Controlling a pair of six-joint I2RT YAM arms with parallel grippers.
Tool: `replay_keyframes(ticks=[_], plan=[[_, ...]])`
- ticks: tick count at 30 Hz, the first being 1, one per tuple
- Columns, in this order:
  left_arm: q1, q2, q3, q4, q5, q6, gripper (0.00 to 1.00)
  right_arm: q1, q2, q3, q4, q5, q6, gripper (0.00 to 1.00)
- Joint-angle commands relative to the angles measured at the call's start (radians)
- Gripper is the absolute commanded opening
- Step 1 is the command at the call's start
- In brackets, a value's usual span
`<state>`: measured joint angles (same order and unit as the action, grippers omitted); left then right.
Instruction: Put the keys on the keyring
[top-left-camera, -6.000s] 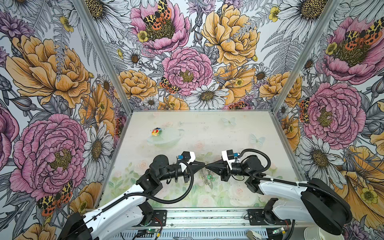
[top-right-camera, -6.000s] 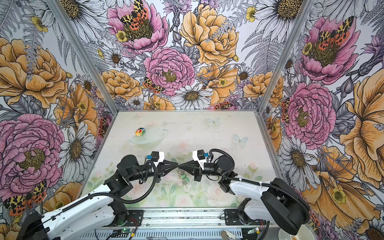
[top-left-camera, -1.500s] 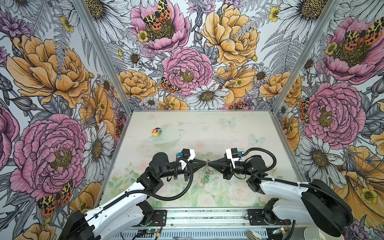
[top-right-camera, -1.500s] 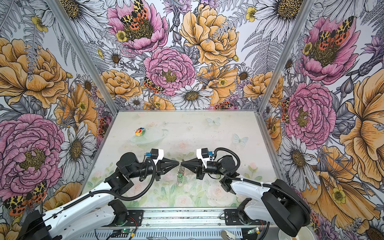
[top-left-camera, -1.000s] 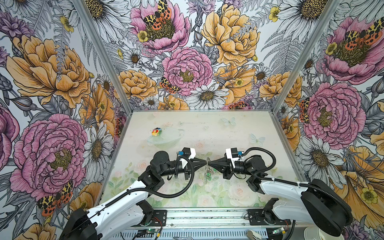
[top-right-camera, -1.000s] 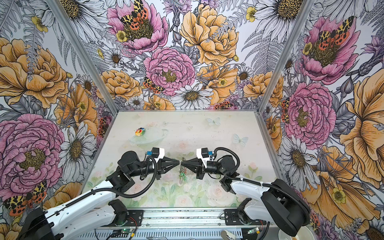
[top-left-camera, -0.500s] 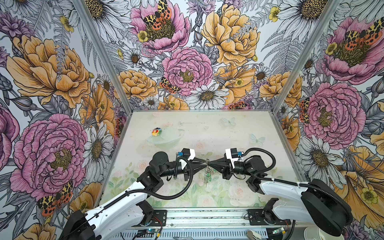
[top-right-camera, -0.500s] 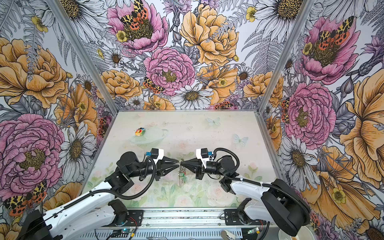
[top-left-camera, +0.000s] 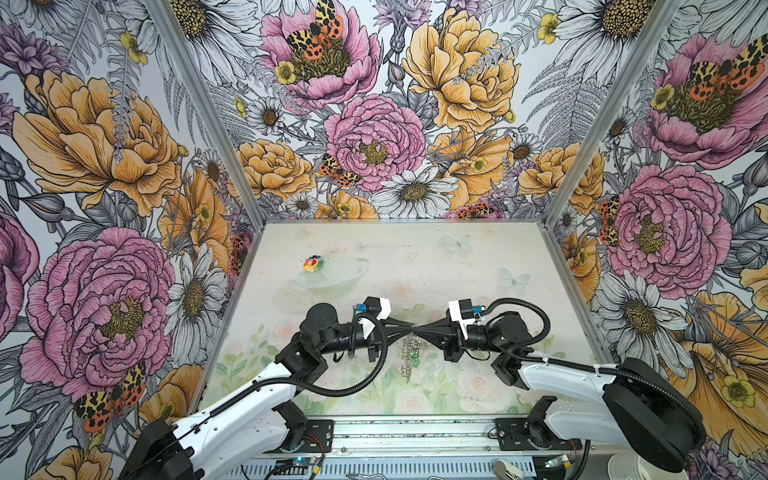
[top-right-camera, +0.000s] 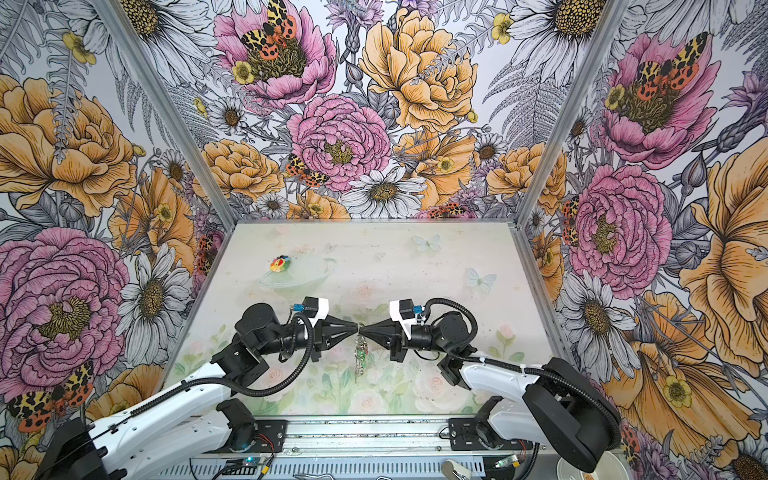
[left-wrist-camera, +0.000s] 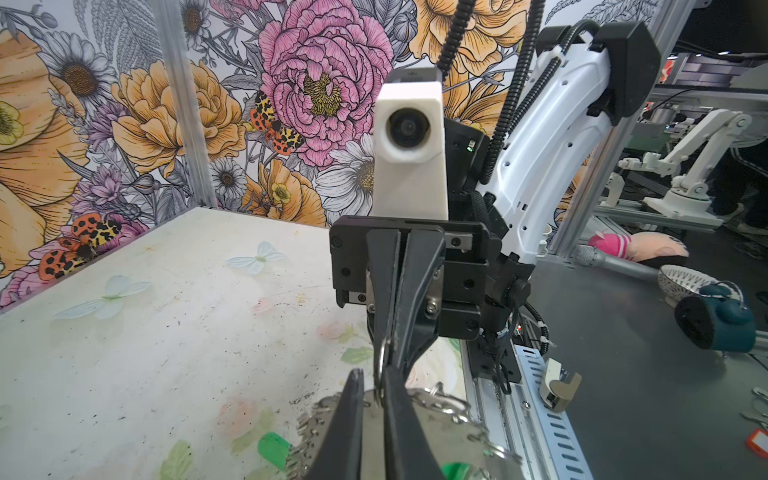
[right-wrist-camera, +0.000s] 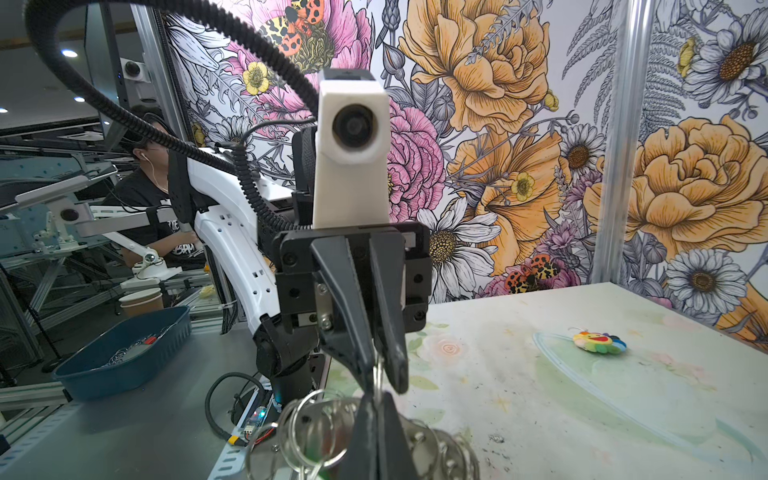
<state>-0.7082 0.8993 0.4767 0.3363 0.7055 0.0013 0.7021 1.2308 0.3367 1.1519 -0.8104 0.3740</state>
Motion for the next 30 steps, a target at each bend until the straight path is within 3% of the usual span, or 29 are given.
replay_keyframes(ticks=[1,5,9,11,15,19,24,30], plan=[[0.006,0.022,0.006,0.014,0.059,-0.001,0.07,0.007,-0.01,0.022,0.055,-0.004,-0.006,0.0],[0.005,0.024,0.007,0.015,0.061,-0.003,0.0,0.007,-0.007,0.021,0.05,0.003,-0.013,0.0],[0.004,0.014,0.007,0.013,0.014,-0.012,0.0,0.004,-0.031,0.018,-0.021,0.025,-0.058,0.0],[0.001,0.008,0.023,-0.027,-0.032,-0.006,0.0,-0.009,-0.069,0.016,-0.105,0.042,-0.092,0.11],[-0.03,0.003,0.095,-0.207,-0.186,0.053,0.0,-0.046,-0.212,0.006,-0.374,0.099,-0.233,0.27],[-0.074,0.046,0.217,-0.432,-0.329,0.104,0.0,-0.059,-0.344,0.016,-0.645,0.21,-0.375,0.32],[-0.128,0.178,0.445,-0.794,-0.459,0.165,0.0,-0.063,-0.365,0.006,-0.65,0.27,-0.399,0.32],[-0.163,0.306,0.658,-1.099,-0.487,0.237,0.0,-0.064,-0.359,0.007,-0.646,0.274,-0.397,0.29]])
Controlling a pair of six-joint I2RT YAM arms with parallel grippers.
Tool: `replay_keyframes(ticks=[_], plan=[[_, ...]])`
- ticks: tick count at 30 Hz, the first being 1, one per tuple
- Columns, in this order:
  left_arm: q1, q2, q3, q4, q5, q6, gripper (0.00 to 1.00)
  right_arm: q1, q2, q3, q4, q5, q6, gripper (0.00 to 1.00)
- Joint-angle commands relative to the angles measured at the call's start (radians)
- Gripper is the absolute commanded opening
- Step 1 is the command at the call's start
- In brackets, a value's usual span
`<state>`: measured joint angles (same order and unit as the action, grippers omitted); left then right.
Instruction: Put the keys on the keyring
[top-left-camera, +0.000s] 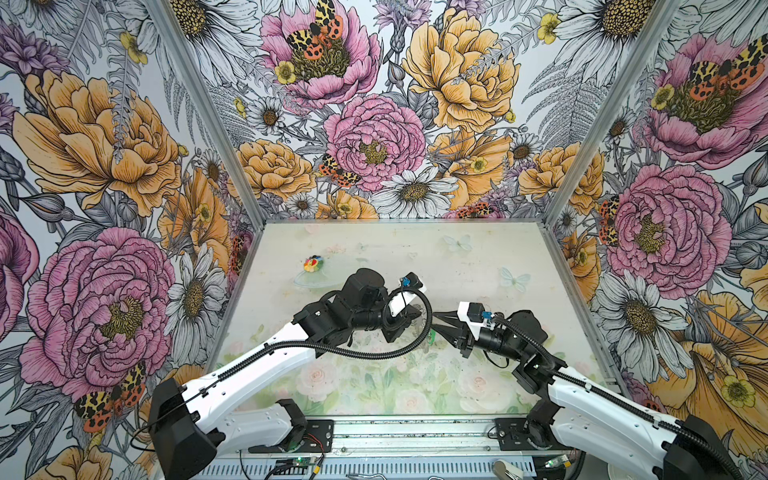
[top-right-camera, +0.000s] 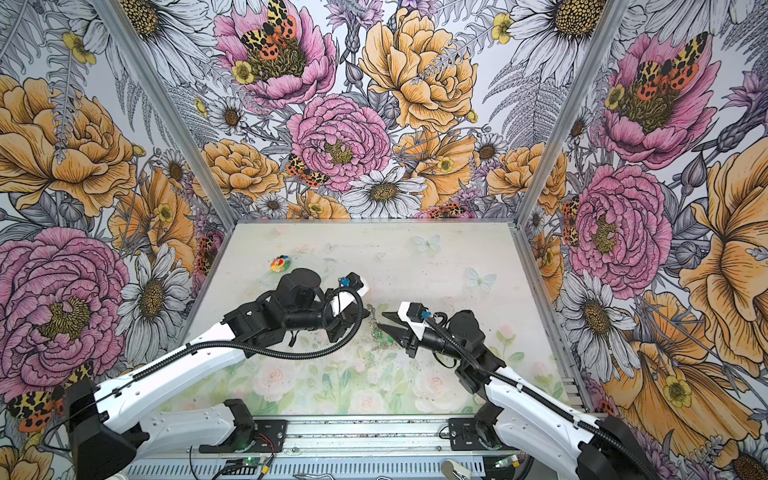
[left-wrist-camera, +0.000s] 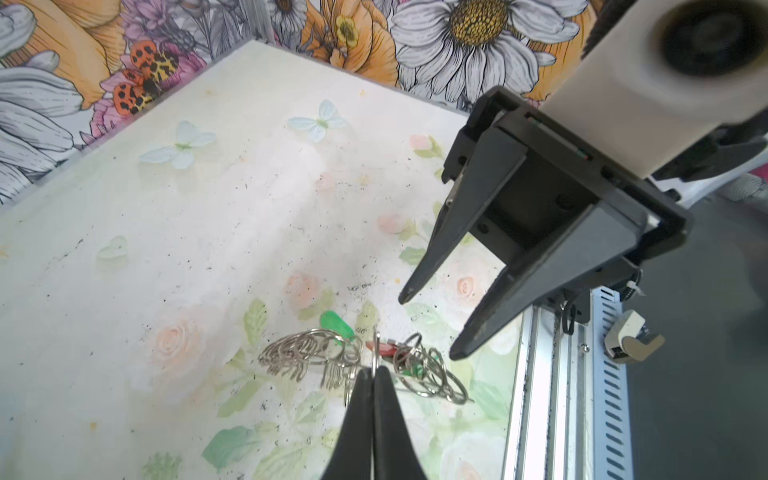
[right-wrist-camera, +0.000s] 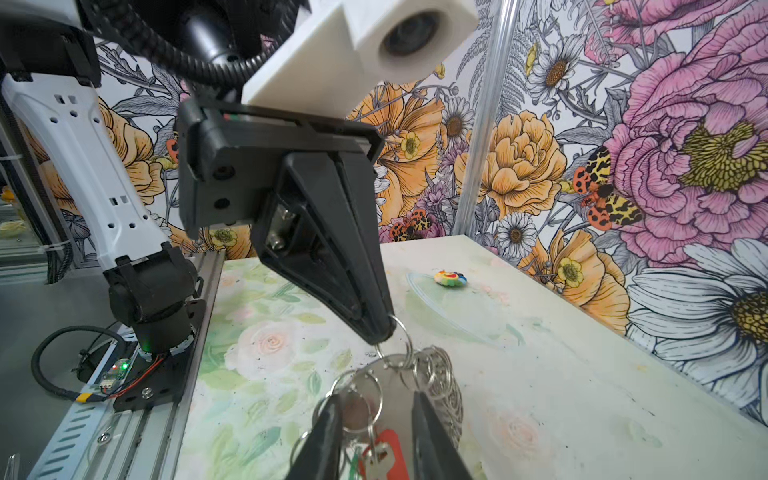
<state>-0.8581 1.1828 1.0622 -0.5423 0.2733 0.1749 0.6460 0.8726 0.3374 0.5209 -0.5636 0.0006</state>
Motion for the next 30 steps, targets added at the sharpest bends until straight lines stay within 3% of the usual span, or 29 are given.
replay_keyframes(ticks=[1,11,19,30], plan=[[-0.018,0.034,0.094,-0.252,-0.054,0.076,0.0,-0.007,0.003,0.005,-0.007,0.02,-0.018,0.28],[-0.071,0.112,0.193,-0.349,-0.014,0.143,0.0,-0.002,0.129,0.017,0.114,-0.197,0.075,0.21],[-0.076,0.092,0.186,-0.351,-0.013,0.171,0.0,0.009,0.165,0.035,0.11,-0.268,0.098,0.13],[-0.089,0.087,0.19,-0.348,-0.007,0.209,0.0,0.023,0.198,0.049,0.108,-0.261,0.094,0.15]])
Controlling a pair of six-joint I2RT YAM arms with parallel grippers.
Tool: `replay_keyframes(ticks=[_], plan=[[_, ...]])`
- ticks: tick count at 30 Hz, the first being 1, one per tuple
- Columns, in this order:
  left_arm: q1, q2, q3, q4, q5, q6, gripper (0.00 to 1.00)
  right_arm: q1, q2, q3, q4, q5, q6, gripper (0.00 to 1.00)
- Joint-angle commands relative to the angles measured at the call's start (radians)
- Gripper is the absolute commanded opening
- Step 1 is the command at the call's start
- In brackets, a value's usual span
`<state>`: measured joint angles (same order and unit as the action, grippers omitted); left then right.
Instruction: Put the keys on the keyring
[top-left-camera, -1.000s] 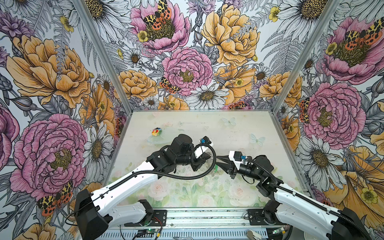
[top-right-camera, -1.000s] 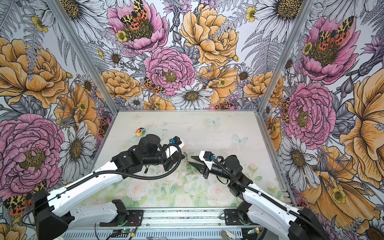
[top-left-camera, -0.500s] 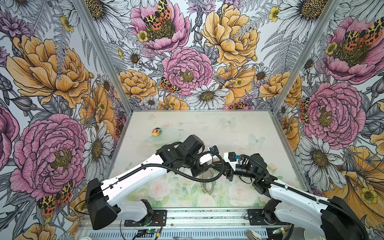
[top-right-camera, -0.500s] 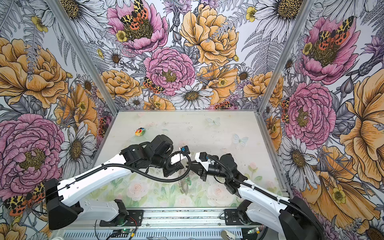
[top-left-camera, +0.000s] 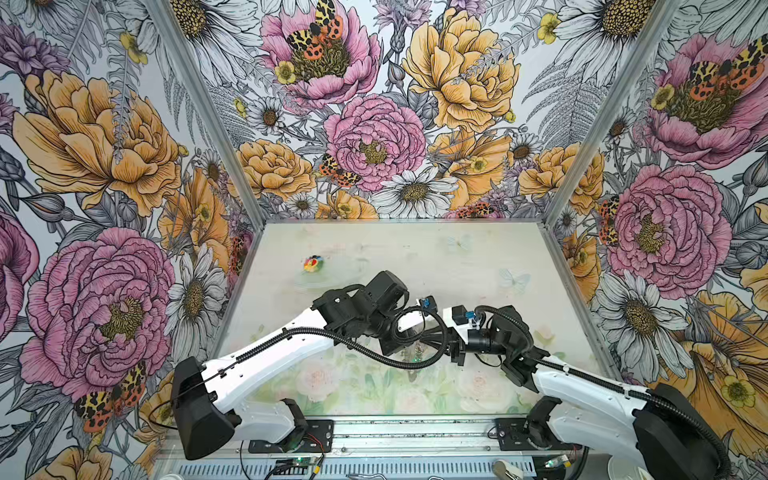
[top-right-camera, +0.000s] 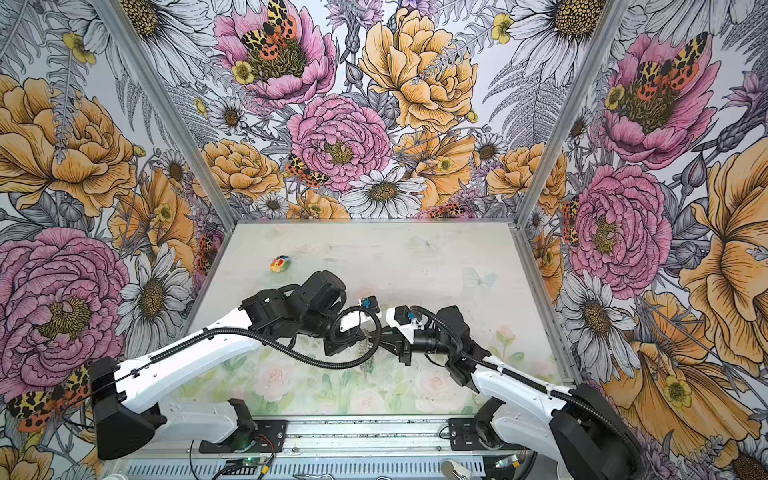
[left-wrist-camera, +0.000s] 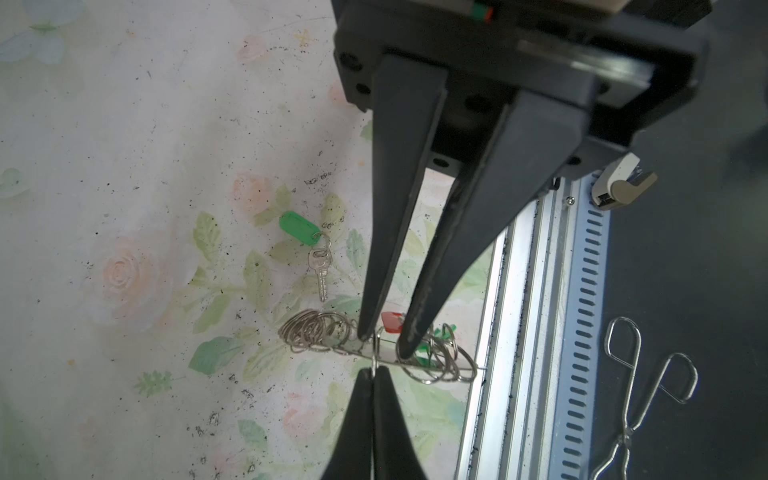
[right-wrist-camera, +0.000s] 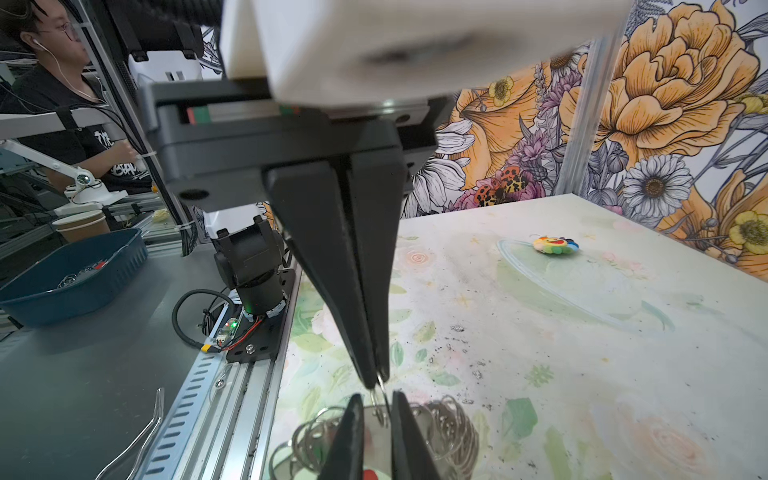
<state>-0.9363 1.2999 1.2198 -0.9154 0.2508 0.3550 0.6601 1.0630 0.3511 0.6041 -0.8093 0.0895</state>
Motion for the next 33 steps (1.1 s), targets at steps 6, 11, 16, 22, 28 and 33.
replay_keyframes(ticks=[6,11,16,22,28,33], plan=[[-0.015,-0.034,0.034,0.026,0.007,0.039,0.0,0.018,0.027,0.039,0.025,-0.018,0.006,0.16],[-0.012,-0.057,0.018,0.04,-0.004,0.04,0.0,0.017,0.013,0.024,0.025,-0.004,0.003,0.17],[-0.01,-0.074,0.003,0.052,0.007,0.041,0.0,0.016,0.018,0.025,0.03,-0.006,0.009,0.15],[-0.01,-0.071,-0.001,0.052,0.017,0.045,0.0,0.016,0.021,0.036,0.048,-0.014,0.023,0.08],[-0.011,-0.067,-0.007,0.058,0.025,0.047,0.0,0.016,0.028,0.029,0.088,-0.024,0.051,0.11],[-0.01,-0.062,-0.009,0.061,0.026,0.046,0.0,0.018,0.035,0.032,0.096,-0.032,0.055,0.1]])
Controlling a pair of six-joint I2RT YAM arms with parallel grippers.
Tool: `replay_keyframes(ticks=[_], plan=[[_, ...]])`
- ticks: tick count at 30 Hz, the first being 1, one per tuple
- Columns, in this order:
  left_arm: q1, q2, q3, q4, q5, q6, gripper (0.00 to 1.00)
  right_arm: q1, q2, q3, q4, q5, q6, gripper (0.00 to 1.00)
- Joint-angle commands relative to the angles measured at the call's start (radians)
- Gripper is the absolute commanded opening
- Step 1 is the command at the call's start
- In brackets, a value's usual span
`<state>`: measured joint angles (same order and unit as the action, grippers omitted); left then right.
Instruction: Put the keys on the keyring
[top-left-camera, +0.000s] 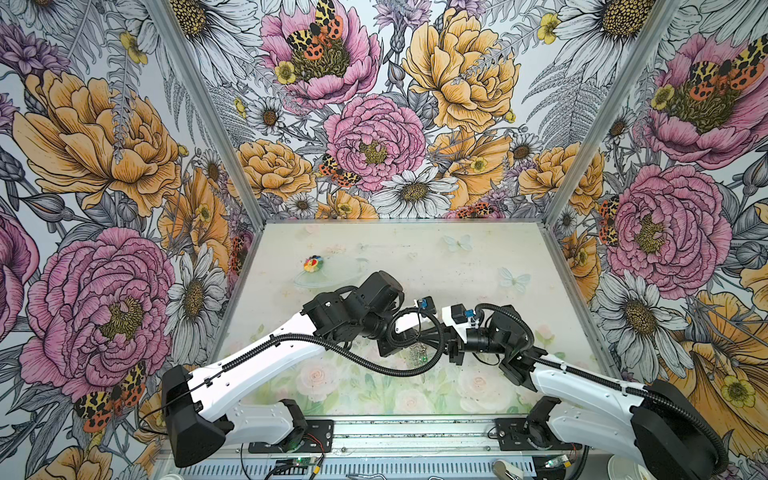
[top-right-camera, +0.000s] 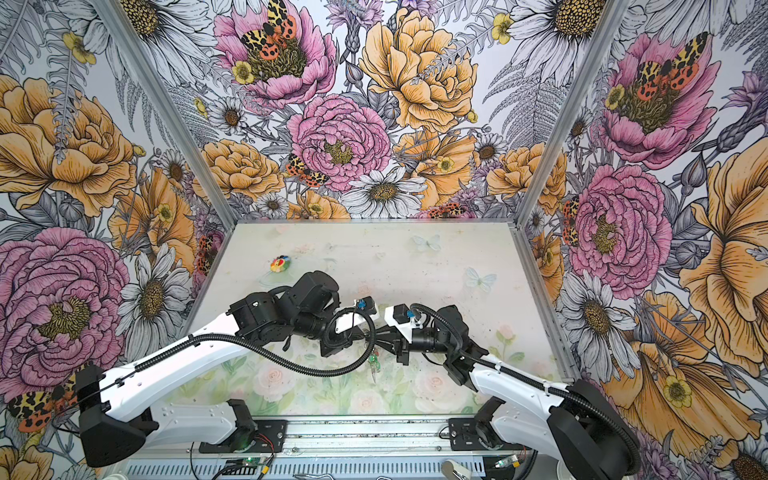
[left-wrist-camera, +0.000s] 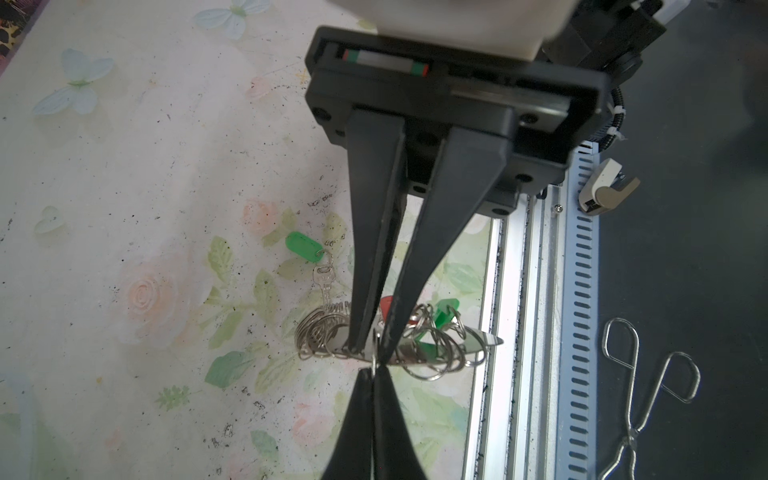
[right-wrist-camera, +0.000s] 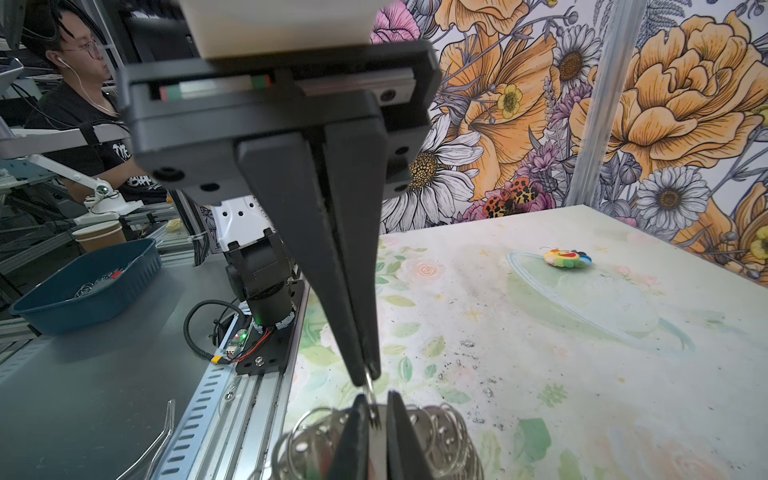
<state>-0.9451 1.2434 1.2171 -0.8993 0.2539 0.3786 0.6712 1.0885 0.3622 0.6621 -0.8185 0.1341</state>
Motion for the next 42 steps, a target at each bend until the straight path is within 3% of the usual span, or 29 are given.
replay_keyframes(ticks=[1,4,9,11,14,21,28,33,42], plan=[[-0.001,-0.008,-0.007,0.049,0.02,0.022,0.0,0.006,0.011,0.024,0.037,-0.024,0.01,0.07],[-0.001,-0.012,-0.012,0.06,0.019,0.022,0.0,0.006,0.016,0.023,0.036,-0.019,0.01,0.0],[0.01,-0.053,-0.056,0.154,-0.003,-0.001,0.04,-0.001,-0.003,0.013,0.049,0.028,0.025,0.0],[0.028,-0.11,-0.132,0.291,-0.001,-0.039,0.16,-0.014,-0.009,0.0,0.097,0.035,0.055,0.0],[0.07,-0.242,-0.322,0.573,0.036,-0.116,0.24,-0.03,-0.009,-0.014,0.179,0.031,0.103,0.0],[0.231,-0.44,-0.675,1.145,0.301,-0.335,0.26,-0.033,0.024,-0.032,0.362,-0.014,0.189,0.0],[0.235,-0.396,-0.712,1.239,0.421,-0.316,0.22,-0.029,0.108,-0.034,0.569,-0.044,0.289,0.0],[0.232,-0.374,-0.741,1.314,0.525,-0.33,0.19,-0.013,0.115,-0.024,0.57,-0.021,0.28,0.0],[0.229,-0.369,-0.792,1.401,0.502,-0.321,0.23,0.007,0.11,-0.011,0.57,-0.02,0.28,0.0]])
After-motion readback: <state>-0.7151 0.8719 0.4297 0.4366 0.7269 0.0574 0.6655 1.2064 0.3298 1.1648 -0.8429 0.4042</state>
